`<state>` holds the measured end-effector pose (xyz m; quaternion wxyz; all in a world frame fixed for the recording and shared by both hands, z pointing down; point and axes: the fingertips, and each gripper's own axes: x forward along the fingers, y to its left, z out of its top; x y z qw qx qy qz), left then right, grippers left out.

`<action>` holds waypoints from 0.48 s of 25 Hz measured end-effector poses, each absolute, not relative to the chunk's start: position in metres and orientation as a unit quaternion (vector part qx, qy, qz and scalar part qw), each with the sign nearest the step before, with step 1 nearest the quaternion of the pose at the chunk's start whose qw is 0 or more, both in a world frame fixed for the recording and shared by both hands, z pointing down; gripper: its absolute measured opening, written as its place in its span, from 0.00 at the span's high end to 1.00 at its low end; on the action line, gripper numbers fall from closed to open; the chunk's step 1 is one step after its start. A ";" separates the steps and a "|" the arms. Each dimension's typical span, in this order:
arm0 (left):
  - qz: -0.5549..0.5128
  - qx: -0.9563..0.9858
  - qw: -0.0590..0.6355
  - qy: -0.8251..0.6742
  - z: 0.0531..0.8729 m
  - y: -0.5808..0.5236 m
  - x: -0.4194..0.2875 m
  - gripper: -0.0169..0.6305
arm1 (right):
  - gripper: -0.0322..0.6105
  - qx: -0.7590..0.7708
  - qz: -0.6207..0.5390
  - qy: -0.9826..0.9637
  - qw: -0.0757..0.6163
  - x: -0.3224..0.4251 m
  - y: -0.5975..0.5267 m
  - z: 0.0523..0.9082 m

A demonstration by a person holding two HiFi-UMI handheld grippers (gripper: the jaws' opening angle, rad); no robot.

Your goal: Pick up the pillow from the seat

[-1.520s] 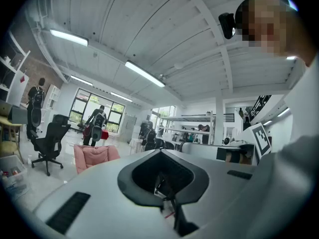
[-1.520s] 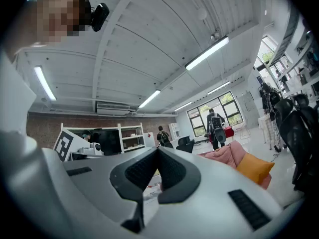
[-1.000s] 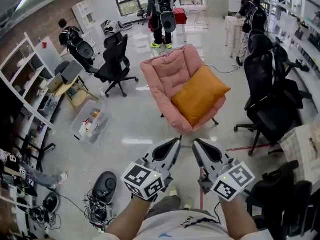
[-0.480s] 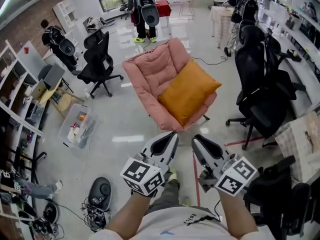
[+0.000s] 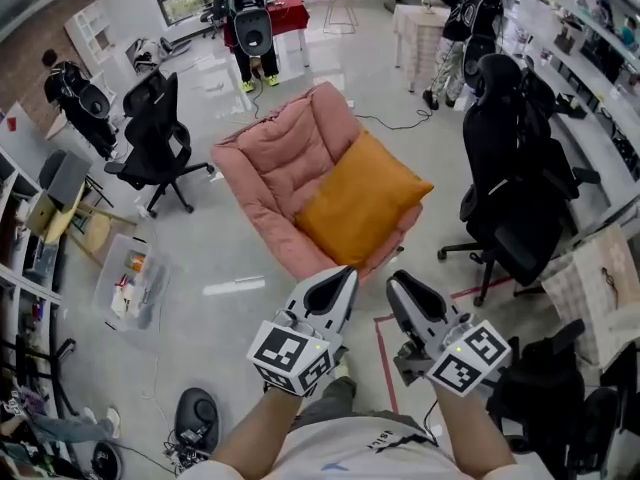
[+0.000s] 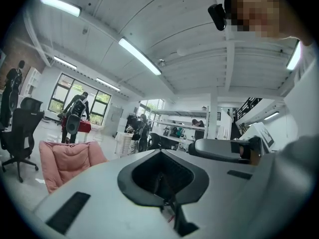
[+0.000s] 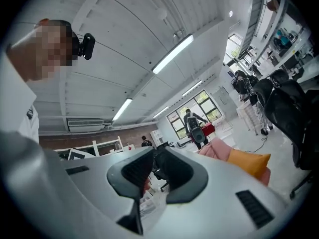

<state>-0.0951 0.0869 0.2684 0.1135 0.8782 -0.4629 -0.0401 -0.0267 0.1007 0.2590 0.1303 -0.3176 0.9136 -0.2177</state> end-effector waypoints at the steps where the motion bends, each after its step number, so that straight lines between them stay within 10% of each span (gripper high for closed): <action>1: -0.042 0.880 0.117 -0.459 0.270 0.075 -0.101 0.96 | 0.85 -0.322 -0.219 0.911 0.133 -0.033 0.088 0.260; 12: -0.040 0.890 0.147 -0.430 0.303 -0.025 -0.109 0.96 | 0.69 -0.372 -0.265 0.882 0.118 -0.042 -0.005 0.318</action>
